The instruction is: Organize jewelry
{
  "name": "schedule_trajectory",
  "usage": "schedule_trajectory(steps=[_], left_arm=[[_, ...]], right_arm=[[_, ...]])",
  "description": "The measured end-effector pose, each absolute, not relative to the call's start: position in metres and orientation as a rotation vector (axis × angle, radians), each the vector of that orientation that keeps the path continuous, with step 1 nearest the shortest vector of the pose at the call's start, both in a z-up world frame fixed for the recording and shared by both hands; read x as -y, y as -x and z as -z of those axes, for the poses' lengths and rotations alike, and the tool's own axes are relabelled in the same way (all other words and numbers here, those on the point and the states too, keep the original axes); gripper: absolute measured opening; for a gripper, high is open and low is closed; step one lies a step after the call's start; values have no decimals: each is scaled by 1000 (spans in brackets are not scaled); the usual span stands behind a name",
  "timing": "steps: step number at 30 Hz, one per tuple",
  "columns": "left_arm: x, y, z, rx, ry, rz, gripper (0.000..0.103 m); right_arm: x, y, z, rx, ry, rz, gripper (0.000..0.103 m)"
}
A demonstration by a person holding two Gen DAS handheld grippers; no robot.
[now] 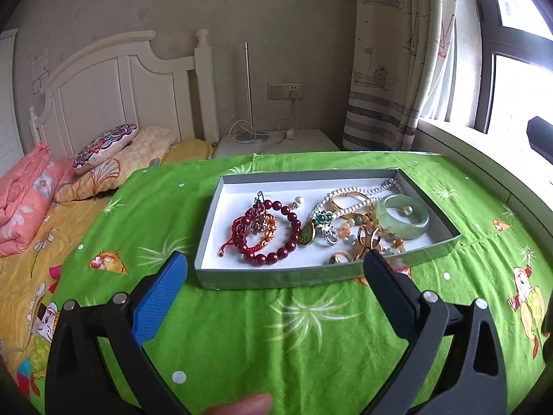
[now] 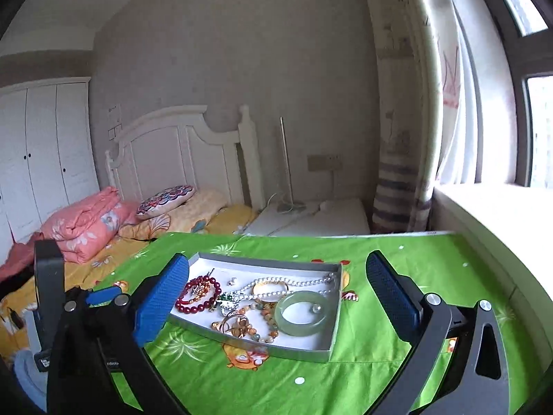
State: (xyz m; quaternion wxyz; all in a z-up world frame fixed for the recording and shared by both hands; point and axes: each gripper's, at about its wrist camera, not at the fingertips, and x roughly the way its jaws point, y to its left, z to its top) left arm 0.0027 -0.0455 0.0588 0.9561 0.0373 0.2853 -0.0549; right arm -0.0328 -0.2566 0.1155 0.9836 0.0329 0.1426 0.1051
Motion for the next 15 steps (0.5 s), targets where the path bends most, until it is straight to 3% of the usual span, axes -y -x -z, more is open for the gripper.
schedule_trajectory(steps=[10,15], left_arm=[[40,-22,-34,-676,-19,78,101],[37,-24,-32,-687,-10,78,101]], right_arm=[[241,1,-39,-584,-72,-82,99],[234,-5,-29,-650,-57,-52,98]])
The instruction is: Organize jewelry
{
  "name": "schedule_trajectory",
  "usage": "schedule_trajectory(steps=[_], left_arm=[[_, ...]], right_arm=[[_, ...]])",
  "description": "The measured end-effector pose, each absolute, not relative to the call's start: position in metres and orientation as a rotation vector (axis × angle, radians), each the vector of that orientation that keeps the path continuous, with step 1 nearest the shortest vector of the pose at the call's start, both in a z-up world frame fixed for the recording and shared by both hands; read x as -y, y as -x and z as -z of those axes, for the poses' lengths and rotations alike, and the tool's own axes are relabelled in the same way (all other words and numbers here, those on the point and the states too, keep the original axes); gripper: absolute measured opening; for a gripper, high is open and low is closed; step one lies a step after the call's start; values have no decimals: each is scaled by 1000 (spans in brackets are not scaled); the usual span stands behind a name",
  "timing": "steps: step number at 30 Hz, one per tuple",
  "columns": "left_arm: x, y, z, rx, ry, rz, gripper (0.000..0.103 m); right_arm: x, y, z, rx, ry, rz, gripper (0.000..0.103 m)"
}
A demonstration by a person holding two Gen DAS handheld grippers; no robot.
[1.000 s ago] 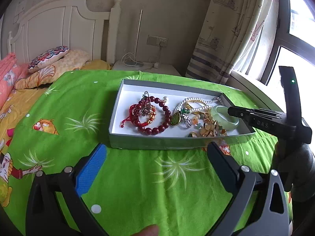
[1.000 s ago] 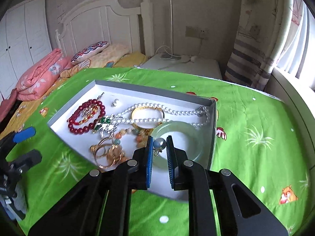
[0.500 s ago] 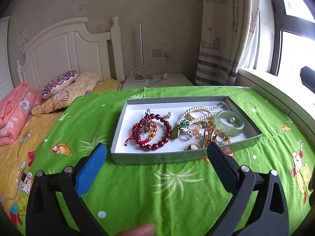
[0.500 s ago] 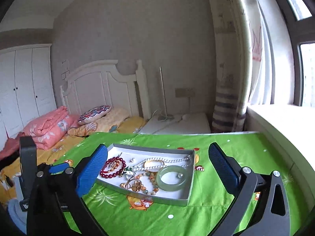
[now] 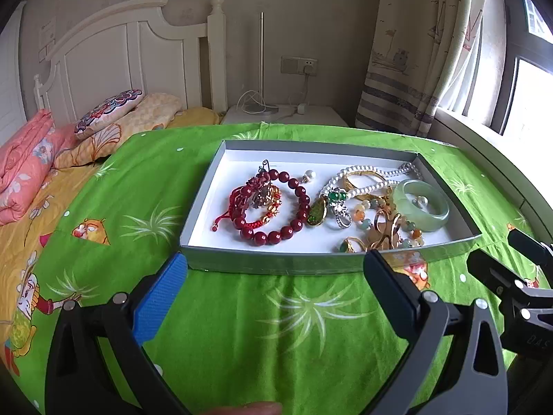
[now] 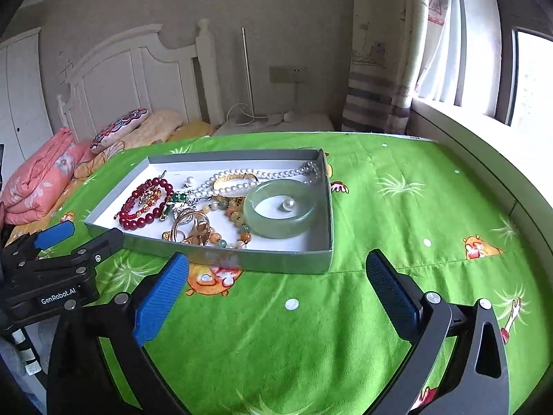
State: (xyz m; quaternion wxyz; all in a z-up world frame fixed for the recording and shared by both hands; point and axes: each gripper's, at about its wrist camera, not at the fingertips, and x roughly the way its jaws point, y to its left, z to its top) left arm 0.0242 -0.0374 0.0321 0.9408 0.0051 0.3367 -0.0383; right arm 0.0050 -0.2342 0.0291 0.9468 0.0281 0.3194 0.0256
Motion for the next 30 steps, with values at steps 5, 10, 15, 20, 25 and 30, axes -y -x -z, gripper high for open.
schedule_trajectory(steps=[5,10,15,20,25,30], left_arm=[[42,-29,-35,-686,-33,80,101],[45,-32,-41,-677,-63,65,101],[43,-36,-43,-670,-64,51,101],[42,-39,-38,-675,-65,46,101],[40,-39,-36,-671,-62,55,101],[36,-35,-38,-659,-48,62,101]], right_arm=[[228,-13,-30,-665,-40,-58,98],[223,-26,-36,-674,-34,-45,98],[225,-33,-35,-671,-54,-34,98],[225,-34,-28,-674,-54,-24,98],[224,-33,-28,-672,-53,-25,98],[223,-34,-28,-672,-46,-25,98]])
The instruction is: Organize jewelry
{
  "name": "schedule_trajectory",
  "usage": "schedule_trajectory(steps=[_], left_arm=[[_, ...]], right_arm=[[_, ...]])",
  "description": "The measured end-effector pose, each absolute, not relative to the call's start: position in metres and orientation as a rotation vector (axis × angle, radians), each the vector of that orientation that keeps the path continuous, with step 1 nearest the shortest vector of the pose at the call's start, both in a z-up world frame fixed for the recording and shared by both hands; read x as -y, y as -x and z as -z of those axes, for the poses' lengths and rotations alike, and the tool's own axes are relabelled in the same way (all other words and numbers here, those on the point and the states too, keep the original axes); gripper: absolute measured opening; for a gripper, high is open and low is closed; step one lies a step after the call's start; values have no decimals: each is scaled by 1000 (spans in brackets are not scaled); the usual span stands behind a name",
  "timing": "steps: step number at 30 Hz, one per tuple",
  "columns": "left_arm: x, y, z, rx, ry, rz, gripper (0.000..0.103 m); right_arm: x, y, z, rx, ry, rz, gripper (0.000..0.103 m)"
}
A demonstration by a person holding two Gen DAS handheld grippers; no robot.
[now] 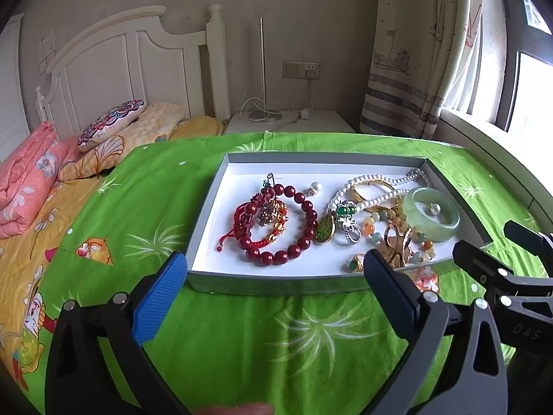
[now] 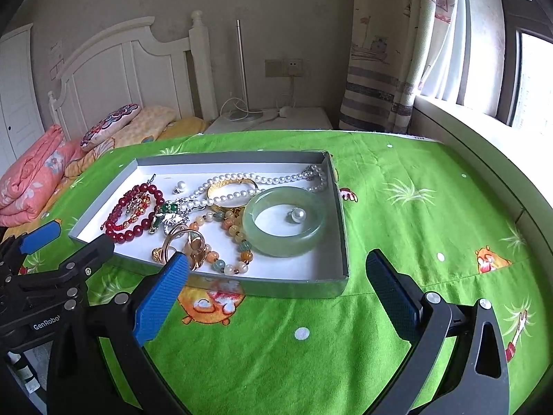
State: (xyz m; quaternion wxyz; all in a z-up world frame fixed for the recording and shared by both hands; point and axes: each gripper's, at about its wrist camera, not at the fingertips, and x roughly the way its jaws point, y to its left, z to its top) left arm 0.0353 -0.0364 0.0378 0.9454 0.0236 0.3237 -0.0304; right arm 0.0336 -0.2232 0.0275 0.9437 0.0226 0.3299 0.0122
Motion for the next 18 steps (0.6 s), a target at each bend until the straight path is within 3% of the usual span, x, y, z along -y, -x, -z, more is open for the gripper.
schedule_trajectory(steps=[12,18], left_arm=[[40,-30,-43,-627,-55,20,101],[40,-27,-26,-843,-83,86,101]], right_arm=[[222,-34,-27,-672,-46,-34,98],[218,-24,-22,-763,-40,-63,98]])
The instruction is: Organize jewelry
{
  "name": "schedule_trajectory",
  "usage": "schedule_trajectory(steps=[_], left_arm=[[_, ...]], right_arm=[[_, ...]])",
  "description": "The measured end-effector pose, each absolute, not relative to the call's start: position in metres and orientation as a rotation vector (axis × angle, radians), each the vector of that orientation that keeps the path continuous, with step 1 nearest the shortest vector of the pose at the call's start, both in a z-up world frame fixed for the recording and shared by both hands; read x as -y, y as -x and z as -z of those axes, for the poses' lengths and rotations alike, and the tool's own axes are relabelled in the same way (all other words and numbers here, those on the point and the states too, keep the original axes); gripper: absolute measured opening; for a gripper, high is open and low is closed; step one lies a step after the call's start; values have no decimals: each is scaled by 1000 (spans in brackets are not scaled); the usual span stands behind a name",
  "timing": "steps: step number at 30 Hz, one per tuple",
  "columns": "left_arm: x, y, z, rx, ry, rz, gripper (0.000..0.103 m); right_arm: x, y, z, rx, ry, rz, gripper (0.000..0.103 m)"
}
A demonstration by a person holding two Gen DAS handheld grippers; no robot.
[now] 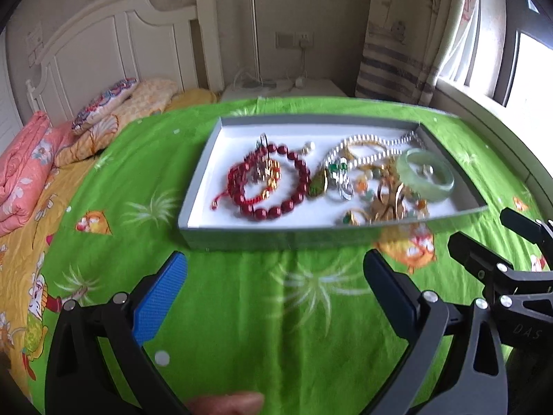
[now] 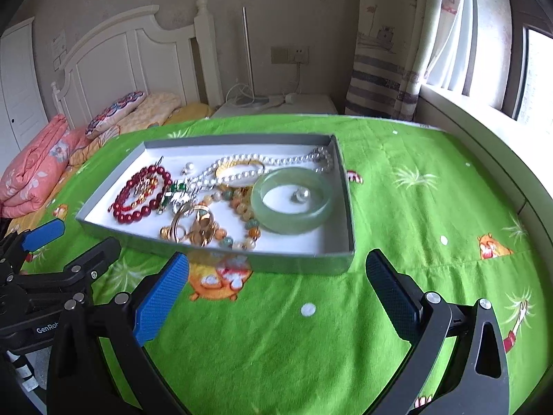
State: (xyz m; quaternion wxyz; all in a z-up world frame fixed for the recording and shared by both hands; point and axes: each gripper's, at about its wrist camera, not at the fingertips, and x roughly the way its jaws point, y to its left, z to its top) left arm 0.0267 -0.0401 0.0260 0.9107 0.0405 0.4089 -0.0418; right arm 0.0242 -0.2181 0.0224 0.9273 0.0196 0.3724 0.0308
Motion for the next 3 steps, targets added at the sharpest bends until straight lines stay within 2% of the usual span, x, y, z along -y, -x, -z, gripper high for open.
schedule_trajectory(steps=[3], left_arm=[[33,-17,-10,-919,-98,54,101]], right_arm=[[212,-17,-13,-845,-5,-79,98]])
